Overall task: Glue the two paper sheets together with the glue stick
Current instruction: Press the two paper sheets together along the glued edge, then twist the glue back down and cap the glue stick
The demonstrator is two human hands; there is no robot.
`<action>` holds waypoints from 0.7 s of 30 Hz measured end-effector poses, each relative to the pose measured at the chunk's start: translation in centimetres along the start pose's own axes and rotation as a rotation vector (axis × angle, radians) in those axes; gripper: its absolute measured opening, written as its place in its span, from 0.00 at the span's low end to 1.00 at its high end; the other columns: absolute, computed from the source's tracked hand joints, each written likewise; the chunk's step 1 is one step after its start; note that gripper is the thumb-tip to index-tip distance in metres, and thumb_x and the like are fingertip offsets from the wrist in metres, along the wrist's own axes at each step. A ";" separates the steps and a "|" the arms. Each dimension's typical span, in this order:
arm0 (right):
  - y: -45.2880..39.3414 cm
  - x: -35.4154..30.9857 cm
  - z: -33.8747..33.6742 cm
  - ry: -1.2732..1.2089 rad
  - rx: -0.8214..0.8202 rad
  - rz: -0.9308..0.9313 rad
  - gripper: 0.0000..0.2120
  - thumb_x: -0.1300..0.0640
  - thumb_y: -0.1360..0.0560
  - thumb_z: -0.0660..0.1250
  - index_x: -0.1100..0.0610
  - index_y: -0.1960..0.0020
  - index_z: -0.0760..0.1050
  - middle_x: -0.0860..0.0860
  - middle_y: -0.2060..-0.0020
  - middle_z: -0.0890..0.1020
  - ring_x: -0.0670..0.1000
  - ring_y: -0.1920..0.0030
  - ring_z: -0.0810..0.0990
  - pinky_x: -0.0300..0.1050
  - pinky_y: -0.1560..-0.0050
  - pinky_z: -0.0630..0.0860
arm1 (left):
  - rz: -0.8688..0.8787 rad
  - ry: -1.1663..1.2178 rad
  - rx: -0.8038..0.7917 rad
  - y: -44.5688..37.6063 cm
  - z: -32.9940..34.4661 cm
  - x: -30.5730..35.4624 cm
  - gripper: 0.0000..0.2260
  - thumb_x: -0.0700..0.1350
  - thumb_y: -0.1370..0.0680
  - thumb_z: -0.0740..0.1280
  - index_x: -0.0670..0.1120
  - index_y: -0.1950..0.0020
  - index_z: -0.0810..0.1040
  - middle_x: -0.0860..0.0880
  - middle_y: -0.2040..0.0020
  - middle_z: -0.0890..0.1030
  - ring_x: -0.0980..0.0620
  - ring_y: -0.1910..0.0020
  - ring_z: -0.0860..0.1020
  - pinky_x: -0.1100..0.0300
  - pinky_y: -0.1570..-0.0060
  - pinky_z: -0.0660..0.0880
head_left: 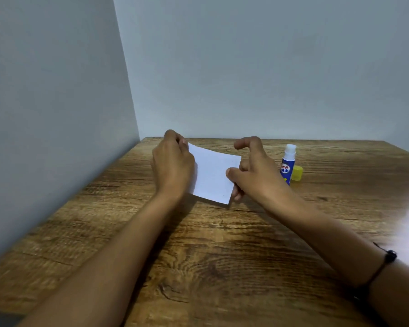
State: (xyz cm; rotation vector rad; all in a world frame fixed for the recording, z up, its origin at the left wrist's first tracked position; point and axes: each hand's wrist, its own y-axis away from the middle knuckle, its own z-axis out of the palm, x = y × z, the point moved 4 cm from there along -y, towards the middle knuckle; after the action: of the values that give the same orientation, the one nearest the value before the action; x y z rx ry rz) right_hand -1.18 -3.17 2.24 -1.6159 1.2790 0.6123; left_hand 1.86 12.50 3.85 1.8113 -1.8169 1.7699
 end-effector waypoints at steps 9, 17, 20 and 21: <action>0.1 0.5 0.0 0.654 -0.044 -0.189 0.12 0.65 0.28 0.59 0.55 0.48 0.62 0.50 0.70 0.70 0.55 0.66 0.71 0.49 0.67 0.68 | 0.346 -0.582 -0.305 2.0 1.8 0.3 0.10 0.34 0.28 0.57 0.41 0.49 0.72 0.41 0.51 0.77 0.41 0.53 0.73 0.54 0.65 0.62; 0.3 0.8 0.4 0.897 -0.118 -0.179 0.03 0.63 0.25 0.59 0.56 0.55 0.67 0.58 0.56 0.77 0.57 0.58 0.72 0.48 0.64 0.65 | 0.591 -0.764 -0.432 3.2 3.0 0.4 0.08 0.34 0.29 0.58 0.40 0.52 0.72 0.40 0.48 0.73 0.42 0.48 0.68 0.55 0.60 0.59; 0.5 0.7 0.7 0.983 -0.134 -0.185 0.06 0.62 0.25 0.59 0.59 0.51 0.74 0.58 0.53 0.78 0.60 0.53 0.76 0.48 0.63 0.66 | 0.596 -0.754 -0.458 3.2 3.3 0.2 0.08 0.35 0.29 0.57 0.40 0.52 0.72 0.41 0.48 0.75 0.43 0.47 0.68 0.56 0.58 0.59; 0.7 0.6 0.7 0.996 -0.128 -0.187 0.06 0.62 0.25 0.59 0.60 0.50 0.74 0.59 0.53 0.78 0.60 0.52 0.77 0.48 0.63 0.65 | 0.596 -0.753 -0.462 3.1 3.3 0.2 0.09 0.35 0.28 0.57 0.40 0.52 0.73 0.41 0.48 0.75 0.43 0.47 0.68 0.56 0.58 0.60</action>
State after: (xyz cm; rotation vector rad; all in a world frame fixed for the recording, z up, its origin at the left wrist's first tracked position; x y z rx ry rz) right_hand -1.50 -2.84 1.24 -2.2208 1.7509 -0.3082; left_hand 1.76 9.13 0.79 1.9891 -2.9555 0.5787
